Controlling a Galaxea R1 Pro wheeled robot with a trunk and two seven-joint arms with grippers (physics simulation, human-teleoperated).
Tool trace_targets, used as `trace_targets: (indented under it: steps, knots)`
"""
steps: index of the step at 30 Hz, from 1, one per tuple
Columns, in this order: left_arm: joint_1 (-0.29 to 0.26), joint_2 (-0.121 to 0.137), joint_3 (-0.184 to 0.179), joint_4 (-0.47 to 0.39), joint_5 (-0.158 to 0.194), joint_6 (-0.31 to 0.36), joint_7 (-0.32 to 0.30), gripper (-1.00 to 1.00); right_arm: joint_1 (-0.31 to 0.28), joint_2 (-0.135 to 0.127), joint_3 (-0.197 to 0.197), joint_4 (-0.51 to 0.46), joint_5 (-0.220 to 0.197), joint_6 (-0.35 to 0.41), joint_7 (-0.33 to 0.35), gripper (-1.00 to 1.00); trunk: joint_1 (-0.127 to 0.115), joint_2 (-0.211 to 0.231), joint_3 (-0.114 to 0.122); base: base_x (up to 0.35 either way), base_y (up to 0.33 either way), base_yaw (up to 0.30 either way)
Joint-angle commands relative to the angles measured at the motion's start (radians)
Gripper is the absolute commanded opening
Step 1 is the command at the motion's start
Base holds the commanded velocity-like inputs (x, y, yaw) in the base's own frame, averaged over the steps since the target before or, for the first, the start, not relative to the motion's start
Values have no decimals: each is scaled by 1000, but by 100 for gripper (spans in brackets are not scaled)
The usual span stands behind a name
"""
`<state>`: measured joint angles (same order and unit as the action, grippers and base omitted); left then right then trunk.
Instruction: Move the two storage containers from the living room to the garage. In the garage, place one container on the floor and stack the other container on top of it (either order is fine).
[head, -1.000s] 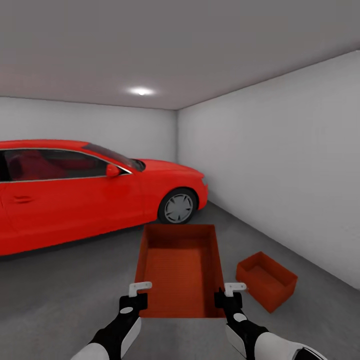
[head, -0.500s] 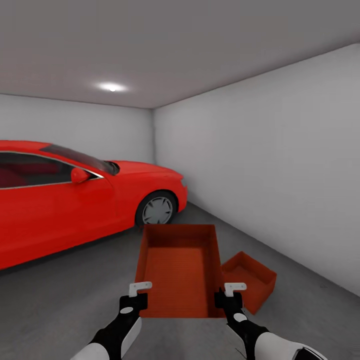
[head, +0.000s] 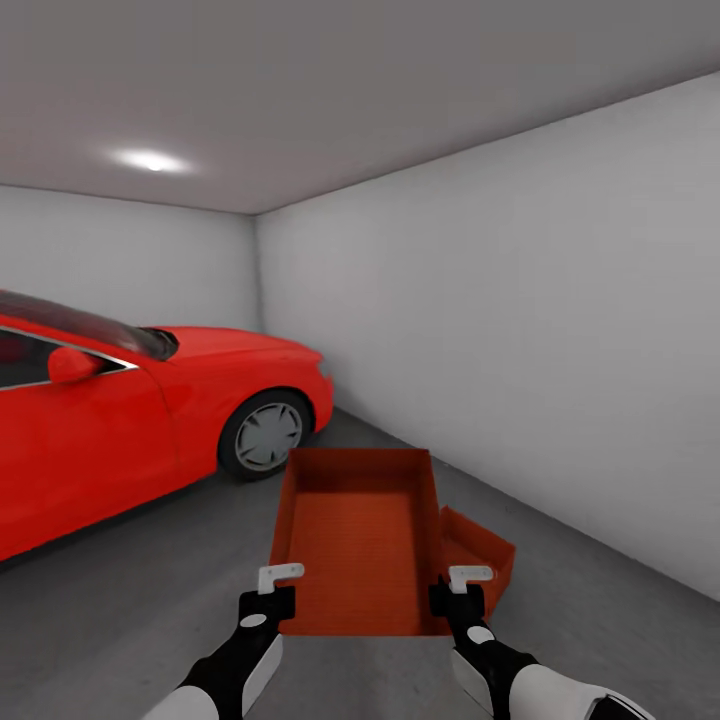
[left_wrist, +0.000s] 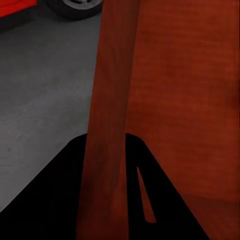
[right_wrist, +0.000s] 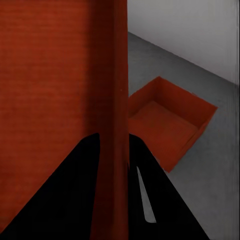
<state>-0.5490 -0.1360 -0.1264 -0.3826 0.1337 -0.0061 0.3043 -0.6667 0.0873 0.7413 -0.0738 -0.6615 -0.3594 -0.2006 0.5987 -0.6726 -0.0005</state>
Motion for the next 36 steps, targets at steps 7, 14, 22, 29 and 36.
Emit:
trace_targets:
  steps: [7,14,22,29,36]
  knots:
    - [0,50,24,1,21,0,6,-100,-1,-6,-57,-4,16,-1,3,-100,1,0,0,321,2,-282]
    - [0,50,24,1,21,0,6,-100,-1,-6,-57,-4,16,-1,4,-100,1,0,0,321,65,-282]
    - [0,50,24,1,21,0,6,-100,-1,-6,-57,-4,16,-1,4,-100,1,0,0,321,93,-282]
    - [0,50,24,1,21,0,6,-100,-1,-6,-57,-4,16,-1,4,-100,1,0,0,321,95,-279]
    - [0,49,24,1,21,0,6,-100,-1,-6,-57,-4,16,-1,4,-100,1,0,0,321,95,-75]
